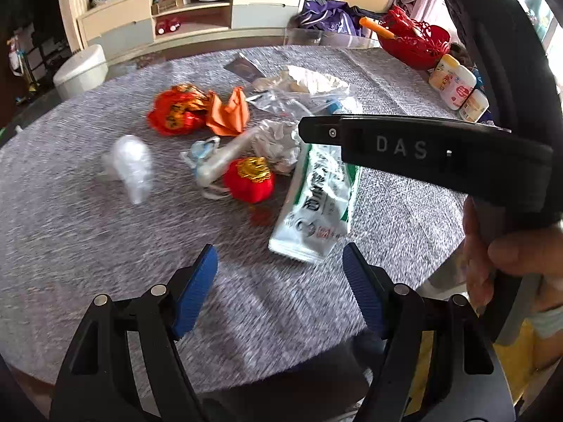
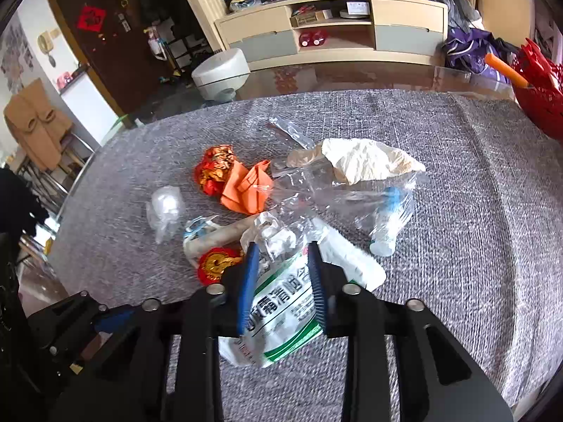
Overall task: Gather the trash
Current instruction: 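Grasp the white-green printed packet with the left tool while the right tool grasps a clear plastic bag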
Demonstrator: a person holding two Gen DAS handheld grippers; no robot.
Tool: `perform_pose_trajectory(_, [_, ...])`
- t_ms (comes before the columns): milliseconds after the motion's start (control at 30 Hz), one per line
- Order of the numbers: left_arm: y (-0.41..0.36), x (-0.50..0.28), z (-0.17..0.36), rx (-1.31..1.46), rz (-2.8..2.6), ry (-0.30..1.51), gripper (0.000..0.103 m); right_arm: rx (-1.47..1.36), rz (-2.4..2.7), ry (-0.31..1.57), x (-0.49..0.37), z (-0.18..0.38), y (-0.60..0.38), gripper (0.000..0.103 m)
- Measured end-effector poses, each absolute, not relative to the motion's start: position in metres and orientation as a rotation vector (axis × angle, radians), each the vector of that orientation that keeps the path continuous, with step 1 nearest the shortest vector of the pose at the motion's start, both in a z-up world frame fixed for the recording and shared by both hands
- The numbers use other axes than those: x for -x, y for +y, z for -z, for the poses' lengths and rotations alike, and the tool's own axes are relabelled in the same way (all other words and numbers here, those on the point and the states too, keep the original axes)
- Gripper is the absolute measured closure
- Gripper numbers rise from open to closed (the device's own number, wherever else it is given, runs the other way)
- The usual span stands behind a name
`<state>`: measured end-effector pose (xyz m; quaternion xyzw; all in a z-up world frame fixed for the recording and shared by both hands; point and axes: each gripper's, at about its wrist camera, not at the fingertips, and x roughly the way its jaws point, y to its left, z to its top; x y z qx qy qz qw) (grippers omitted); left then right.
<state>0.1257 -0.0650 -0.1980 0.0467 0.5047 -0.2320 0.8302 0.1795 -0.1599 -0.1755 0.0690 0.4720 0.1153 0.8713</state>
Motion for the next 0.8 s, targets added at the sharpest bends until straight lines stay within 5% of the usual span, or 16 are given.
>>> perform_pose_trajectory(267, [-0.071, -0.139, 0.215, -0.066, 0.524, 1.109, 0.058, -0.105, -0.219, 0.971, -0.178, 0.177, -0.163, 0.095])
perform_pose_trajectory(433, [-0.075, -0.140, 0.216, -0.076, 0.545, 1.111, 0.086, -0.119, -0.210, 0.970, -0.176, 0.176, -0.167, 0.096])
perform_pose_trajectory(800, [-0.094, -0.122, 0.194, -0.159, 0.562, 1.016, 0.103, -0.093, -0.204, 0.840, -0.156, 0.135, -0.177, 0.097])
